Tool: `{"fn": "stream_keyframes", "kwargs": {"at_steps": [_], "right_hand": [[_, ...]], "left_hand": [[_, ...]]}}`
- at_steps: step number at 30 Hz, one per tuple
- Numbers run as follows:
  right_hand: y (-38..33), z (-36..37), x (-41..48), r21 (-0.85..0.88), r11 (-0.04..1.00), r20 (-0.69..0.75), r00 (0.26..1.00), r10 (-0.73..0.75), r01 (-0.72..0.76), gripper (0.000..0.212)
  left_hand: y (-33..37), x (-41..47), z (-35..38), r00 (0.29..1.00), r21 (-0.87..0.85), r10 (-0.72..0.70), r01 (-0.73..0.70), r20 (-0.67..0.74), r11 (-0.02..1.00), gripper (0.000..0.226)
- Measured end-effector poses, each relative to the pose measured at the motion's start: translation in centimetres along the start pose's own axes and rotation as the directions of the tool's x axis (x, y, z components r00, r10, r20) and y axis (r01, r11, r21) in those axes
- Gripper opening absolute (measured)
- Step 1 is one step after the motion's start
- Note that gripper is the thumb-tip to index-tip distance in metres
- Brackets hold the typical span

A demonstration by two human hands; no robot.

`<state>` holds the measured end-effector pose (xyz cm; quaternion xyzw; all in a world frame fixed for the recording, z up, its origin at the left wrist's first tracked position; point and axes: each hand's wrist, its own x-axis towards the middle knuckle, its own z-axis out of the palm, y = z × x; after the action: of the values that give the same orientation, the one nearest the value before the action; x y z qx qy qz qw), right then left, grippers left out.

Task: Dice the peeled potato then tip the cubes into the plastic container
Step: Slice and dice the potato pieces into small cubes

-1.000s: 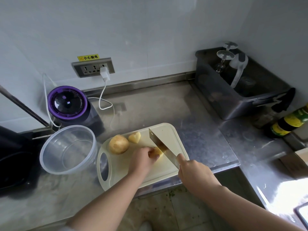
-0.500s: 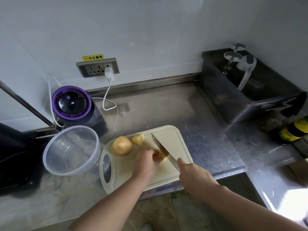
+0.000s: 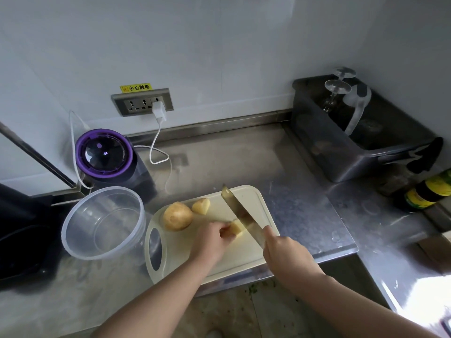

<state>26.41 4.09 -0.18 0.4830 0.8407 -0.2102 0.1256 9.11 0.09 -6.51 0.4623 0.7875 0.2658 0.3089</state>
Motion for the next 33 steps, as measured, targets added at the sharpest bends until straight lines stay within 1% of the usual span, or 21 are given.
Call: {"fn": "stream_keyframes", "kwargs": {"at_steps": [3, 5, 8, 13, 18, 23, 27, 29, 31, 33], "right_hand": [[-0.2, -0.3, -0.6, -0.042, 0.998, 0.024, 0.999, -0.042, 0.043, 0.040], [-0.4, -0.4, -1.0, -0.060, 0.996, 0.037, 0.998, -0.057, 0.059, 0.042], [-0.6, -0.3, -1.2, -0.066, 0.995, 0.040, 0.997, -0.067, 0.069, 0.046], [-0.9, -0.4, -1.0, -0.026, 0.997, 0.061, 0.995, -0.073, 0.075, 0.046], [-0.7, -0.3, -0.3, 0.008, 0.996, 0.120, 0.988, -0.093, 0.092, 0.048], [-0.9, 1.0, 1.2, 0.005, 0.996, 0.173, 0.981, -0.094, 0.094, 0.046], [-1.0, 1.2, 1.5, 0.014, 0.998, 0.149, 0.987, -0.061, 0.059, 0.049], [-0.8, 1.0, 1.4, 0.050, 0.998, 0.121, 0.991, -0.048, 0.042, 0.045], [-0.8, 0.8, 1.1, 0.088, 0.996, 0.069, 0.998, -0.014, 0.008, 0.030], [-1.0, 0.5, 0.7, 0.087, 0.996, 0.028, 1.000, 0.004, -0.006, 0.023]], "left_hand": [[0.0, 0.1, 0.1, 1.000, 0.010, -0.018, 0.018, -0.014, 1.000, 0.035], [0.0, 0.1, 0.1, 1.000, 0.023, -0.027, 0.028, -0.015, 0.999, 0.035], [0.2, 0.1, 0.0, 1.000, 0.033, -0.011, 0.012, -0.013, 0.999, 0.029], [0.3, 0.1, 0.0, 1.000, 0.047, -0.006, 0.006, -0.007, 0.999, 0.028], [0.3, 0.0, 0.0, 1.000, 0.063, 0.002, -0.001, -0.021, 0.998, 0.030], [0.2, 0.0, 0.1, 0.999, 0.008, -0.041, 0.041, -0.024, 0.999, 0.026], [0.2, 0.0, 0.1, 0.999, 0.033, -0.033, 0.034, -0.032, 0.999, 0.033], [0.3, -0.1, 0.0, 0.999, 0.027, -0.033, 0.033, -0.019, 0.999, 0.036], [0.2, -0.1, -0.1, 0.999, 0.006, -0.033, 0.033, -0.002, 0.999, 0.034], [0.0, 0.0, -0.2, 0.999, -0.005, -0.034, 0.035, 0.012, 0.999, 0.031]]}}
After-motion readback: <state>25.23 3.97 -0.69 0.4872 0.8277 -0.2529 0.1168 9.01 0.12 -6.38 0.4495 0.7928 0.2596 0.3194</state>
